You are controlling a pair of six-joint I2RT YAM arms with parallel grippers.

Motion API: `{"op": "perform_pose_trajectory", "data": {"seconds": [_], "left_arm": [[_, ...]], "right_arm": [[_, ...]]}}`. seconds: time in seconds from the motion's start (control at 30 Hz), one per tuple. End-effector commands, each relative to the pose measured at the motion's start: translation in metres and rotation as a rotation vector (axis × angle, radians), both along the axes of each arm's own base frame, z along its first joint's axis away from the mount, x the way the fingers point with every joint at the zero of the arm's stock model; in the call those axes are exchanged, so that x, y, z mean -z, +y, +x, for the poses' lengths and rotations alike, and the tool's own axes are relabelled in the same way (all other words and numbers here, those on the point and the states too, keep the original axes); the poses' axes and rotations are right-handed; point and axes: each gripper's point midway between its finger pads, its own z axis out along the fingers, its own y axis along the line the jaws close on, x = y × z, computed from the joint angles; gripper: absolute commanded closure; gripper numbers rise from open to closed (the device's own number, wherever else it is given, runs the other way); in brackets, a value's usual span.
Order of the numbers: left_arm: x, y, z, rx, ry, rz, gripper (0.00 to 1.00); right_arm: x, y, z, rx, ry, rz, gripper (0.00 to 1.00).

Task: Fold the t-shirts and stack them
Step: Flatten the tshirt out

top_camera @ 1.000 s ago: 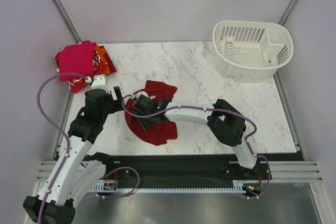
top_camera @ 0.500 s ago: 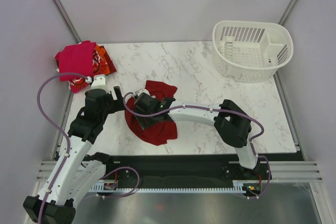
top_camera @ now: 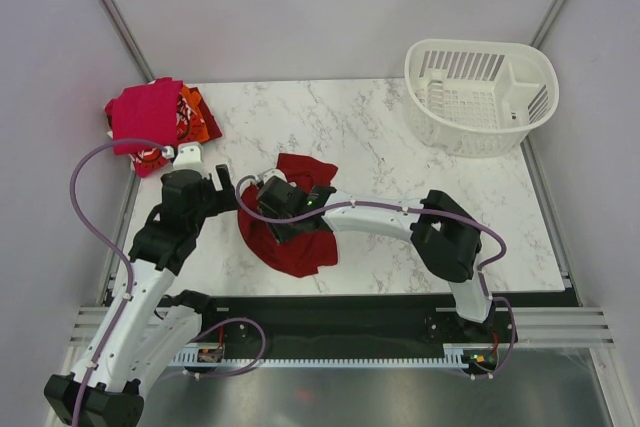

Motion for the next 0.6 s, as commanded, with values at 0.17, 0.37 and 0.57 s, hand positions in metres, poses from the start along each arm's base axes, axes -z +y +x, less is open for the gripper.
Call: {"op": "perform_pose_trajectory", "data": {"seconds": [0.17, 0.37, 0.57], "left_arm": [[-0.011, 0.011, 0.005, -0.041, -0.048, 0.040, 0.07], [-0.008, 0.021, 0.005, -0.086, -0.041, 0.054, 0.07], [-0.007, 0.021, 0.006, -0.083, -0.036, 0.050, 0.06]], "right_arm": [[0.010, 0.003, -0.003, -0.007, 0.009, -0.002, 0.52], [0.016, 0.002, -0.008, -0.015, 0.033, 0.000, 0.56], [0.021, 0.000, -0.011, -0.016, 0.044, -0.002, 0.59]]}}
